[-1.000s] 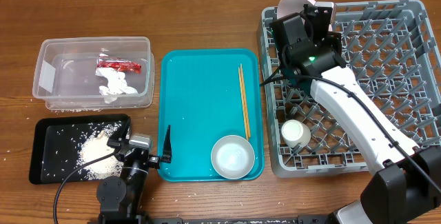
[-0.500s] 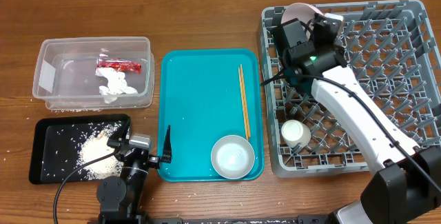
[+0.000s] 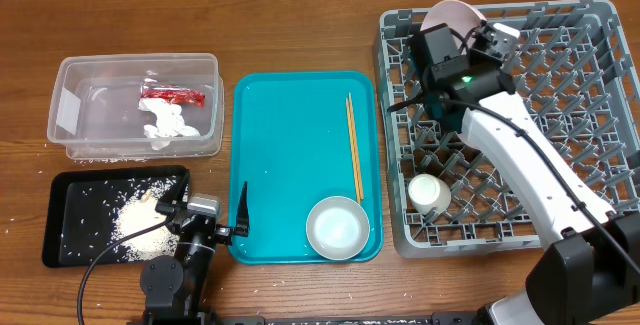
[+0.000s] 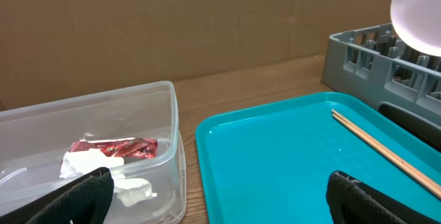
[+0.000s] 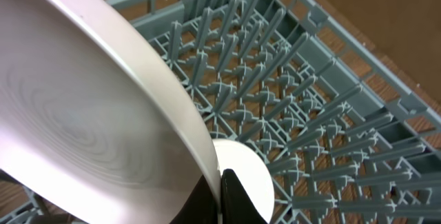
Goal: Sort waste into correct bins and load items into the dishwasher
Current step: 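Stand the plate upright in the rack's back row and release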
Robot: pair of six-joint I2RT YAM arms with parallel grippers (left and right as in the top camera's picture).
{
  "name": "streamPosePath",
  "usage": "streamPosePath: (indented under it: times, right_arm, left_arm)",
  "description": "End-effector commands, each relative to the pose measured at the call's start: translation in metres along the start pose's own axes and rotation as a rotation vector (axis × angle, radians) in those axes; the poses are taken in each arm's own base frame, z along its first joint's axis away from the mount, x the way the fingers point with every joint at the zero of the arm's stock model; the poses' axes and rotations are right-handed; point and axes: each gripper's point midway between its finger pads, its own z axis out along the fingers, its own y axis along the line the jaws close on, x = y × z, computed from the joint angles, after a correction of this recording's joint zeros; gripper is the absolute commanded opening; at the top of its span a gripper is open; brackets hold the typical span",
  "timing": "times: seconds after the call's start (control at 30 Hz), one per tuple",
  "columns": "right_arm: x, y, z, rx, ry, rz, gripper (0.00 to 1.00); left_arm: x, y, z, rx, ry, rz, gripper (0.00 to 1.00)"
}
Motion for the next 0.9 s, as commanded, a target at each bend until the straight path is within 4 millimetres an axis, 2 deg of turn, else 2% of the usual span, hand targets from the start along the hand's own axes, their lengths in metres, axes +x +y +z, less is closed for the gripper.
streamPosePath:
  times: [0.0,0.13,0.2,0.23,0.27,0.3,0.57,0.63,0.73,0.87]
  right_arm:
    - [0.003,0.011,0.003,-0.028,0.034,0.015,0.04]
    - [0.009,0.016,0.002,-0.033,0.042,-0.010,0.04]
    - [0.010,0.020,-0.002,-0.041,0.039,-0.019,0.10]
    - [0.012,0.022,-0.005,-0.048,0.038,-0.032,0.24]
    - [0.014,0.024,-0.007,-0.051,0.036,-0.041,0.32]
    - [0.016,0.026,-0.010,-0.056,0.035,-0.051,0.34]
    - [0.014,0.036,-0.042,-0.124,-0.010,-0.068,0.29]
    - [0.013,0.036,-0.044,-0.127,-0.015,-0.067,0.24]
    - [0.014,0.036,-0.044,-0.126,-0.013,-0.071,0.24]
    - [0.008,0.034,-0.044,-0.112,-0.044,-0.123,0.29]
  left_arm:
    - [0.001,0.001,0.000,-0.003,-0.005,0.020,1.00]
    - [0.001,0.001,0.000,-0.003,-0.005,0.020,1.00]
    - [0.001,0.001,0.000,-0.003,-0.005,0.020,1.00]
    - [0.001,0.001,0.000,-0.003,-0.005,0.020,1.00]
    - [0.001,0.001,0.000,-0.003,-0.005,0.020,1.00]
    - [0.001,0.001,0.000,-0.003,-0.005,0.020,1.00]
    - [0.001,0.001,0.000,-0.003,-0.005,0.020,1.00]
    - [0.001,0.001,0.000,-0.003,-0.005,0.020,1.00]
    - [0.001,0.001,0.000,-0.003,-0.005,0.020,1.00]
    - [0.001,0.001,0.000,-0.003,-0.005,0.020,1.00]
